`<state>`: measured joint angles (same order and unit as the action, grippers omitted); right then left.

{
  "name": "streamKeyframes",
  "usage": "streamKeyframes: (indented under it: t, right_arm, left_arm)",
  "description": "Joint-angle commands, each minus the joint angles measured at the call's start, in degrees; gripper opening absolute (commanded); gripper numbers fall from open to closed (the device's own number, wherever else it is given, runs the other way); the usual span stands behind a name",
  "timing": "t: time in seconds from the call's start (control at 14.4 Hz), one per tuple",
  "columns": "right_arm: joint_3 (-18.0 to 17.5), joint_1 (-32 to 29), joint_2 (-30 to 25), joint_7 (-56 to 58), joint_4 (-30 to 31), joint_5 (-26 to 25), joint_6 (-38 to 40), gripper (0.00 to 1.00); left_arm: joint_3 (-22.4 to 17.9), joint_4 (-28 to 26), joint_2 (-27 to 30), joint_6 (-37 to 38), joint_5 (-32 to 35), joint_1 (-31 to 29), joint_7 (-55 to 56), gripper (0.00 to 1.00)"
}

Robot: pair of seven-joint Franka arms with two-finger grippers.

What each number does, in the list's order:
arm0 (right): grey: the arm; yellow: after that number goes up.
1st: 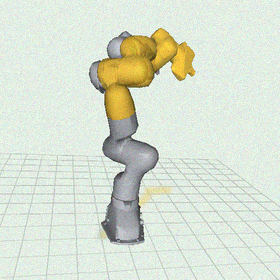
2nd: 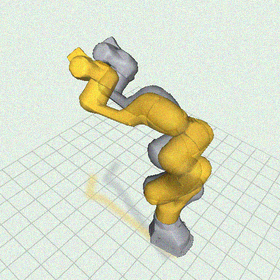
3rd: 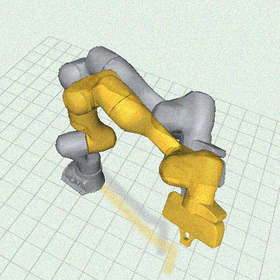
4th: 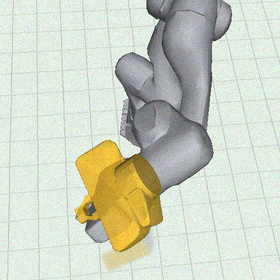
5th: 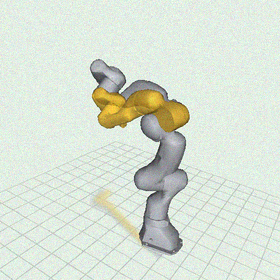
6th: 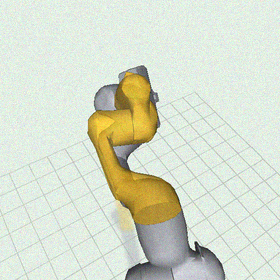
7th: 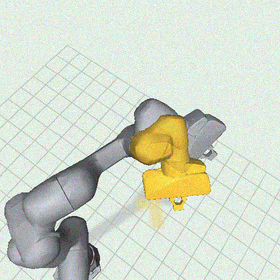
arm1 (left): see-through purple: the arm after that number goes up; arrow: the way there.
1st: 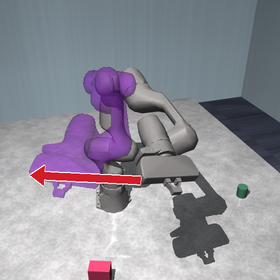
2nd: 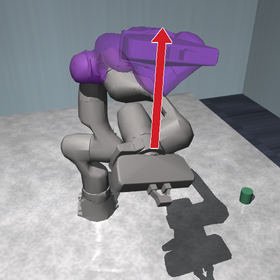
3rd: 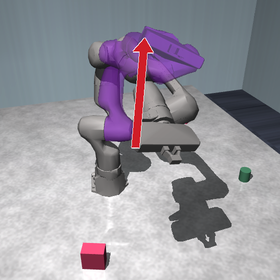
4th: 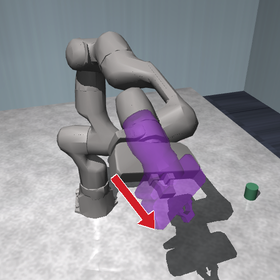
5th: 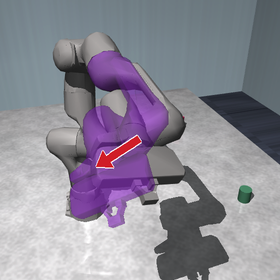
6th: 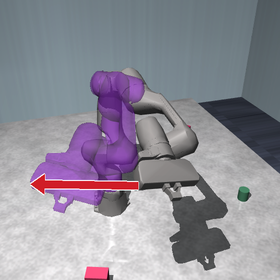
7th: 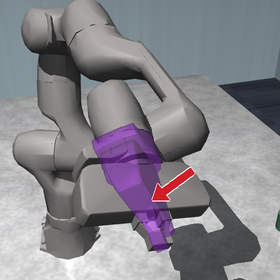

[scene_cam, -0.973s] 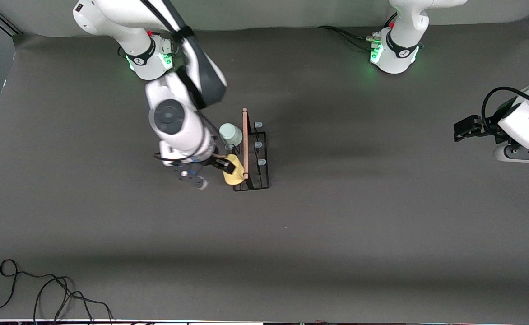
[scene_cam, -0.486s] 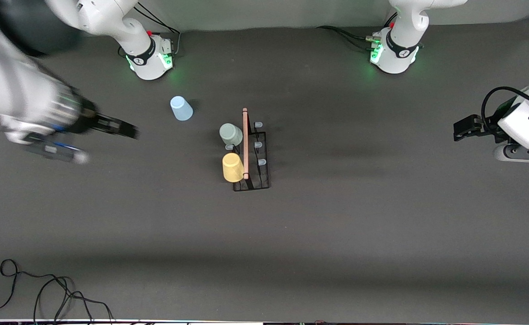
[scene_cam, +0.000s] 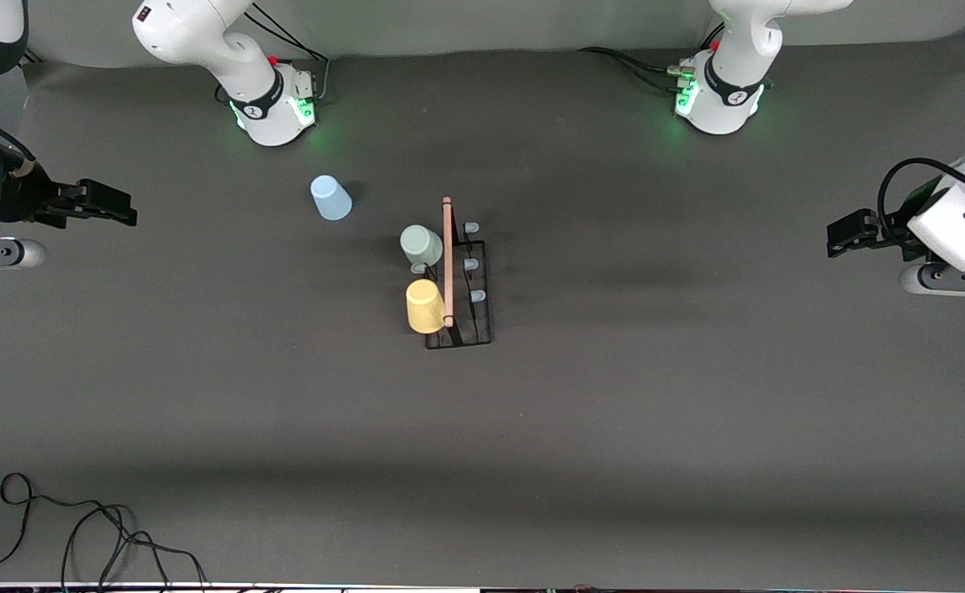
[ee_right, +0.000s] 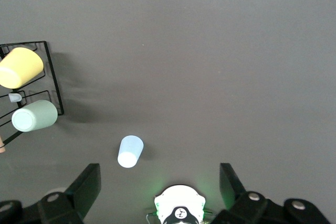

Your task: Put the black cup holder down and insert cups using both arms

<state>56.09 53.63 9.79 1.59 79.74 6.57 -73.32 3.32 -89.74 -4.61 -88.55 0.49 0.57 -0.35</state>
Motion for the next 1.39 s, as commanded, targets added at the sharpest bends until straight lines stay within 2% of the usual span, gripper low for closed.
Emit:
streamKeyframes:
  t: [0.0, 0.42, 0.56, 0.63, 0.83, 0.9, 0.97, 1.04, 1.11, 1.32]
  right_arm:
    - [0.4, 0.2, 1.0, 2.0, -1.2, -1.4, 0.8, 1.0]
    - [-0.1, 0.6, 1.2, 2.1, -1.0, -1.6, 0.8, 1.0]
    - [-1.5, -1.7, 1.1, 2.1, -1.0, -1.5, 0.8, 1.0]
    - [-7.4, -6.5, 0.9, 1.9, -1.0, -1.6, 0.8, 1.0]
    - [-33.0, -28.1, -2.6, 1.5, -0.2, -8.0, 0.9, 1.0]
    - [-40.4, -35.0, -3.5, 1.5, 0.8, -8.8, 0.8, 1.0]
    - [-46.3, -40.6, -4.8, 1.4, 1.6, -9.2, 0.7, 1.0]
    - [-49.8, -44.2, -5.8, 1.4, 3.1, -9.7, 0.0, 1.0]
    - [-50.9, -45.4, -7.6, 1.4, 5.4, -9.8, -2.0, 1.0]
    - [-50.8, -45.6, -14.3, 1.6, 16.5, -9.8, -13.7, 1.0]
  left_arm:
    - [-0.5, -0.3, 0.6, 0.5, 0.0, 0.8, 0.1, 1.0]
    - [-0.5, 0.4, 1.2, 0.4, 1.1, 0.8, 0.1, 1.0]
    - [-0.4, 0.4, 2.0, 0.1, 1.1, 0.9, 0.4, 1.0]
    - [-0.4, 0.4, 2.1, 0.0, 1.1, 0.9, 0.4, 1.0]
    - [-0.4, 0.4, 2.2, 0.1, 1.2, 0.9, 0.4, 1.0]
    - [-0.4, 0.4, 2.2, 0.2, 1.1, 0.9, 0.7, 1.0]
    - [-0.3, 0.4, 2.2, 0.2, 1.1, 0.8, 0.6, 1.0]
    - [-0.3, 0.4, 2.3, 0.3, 1.1, 0.8, 0.6, 1.0]
    - [-0.3, 0.4, 2.6, 0.4, 1.1, 0.8, 0.6, 1.0]
    - [-0.3, 0.3, 2.6, 0.4, 1.1, 0.8, 0.6, 1.0]
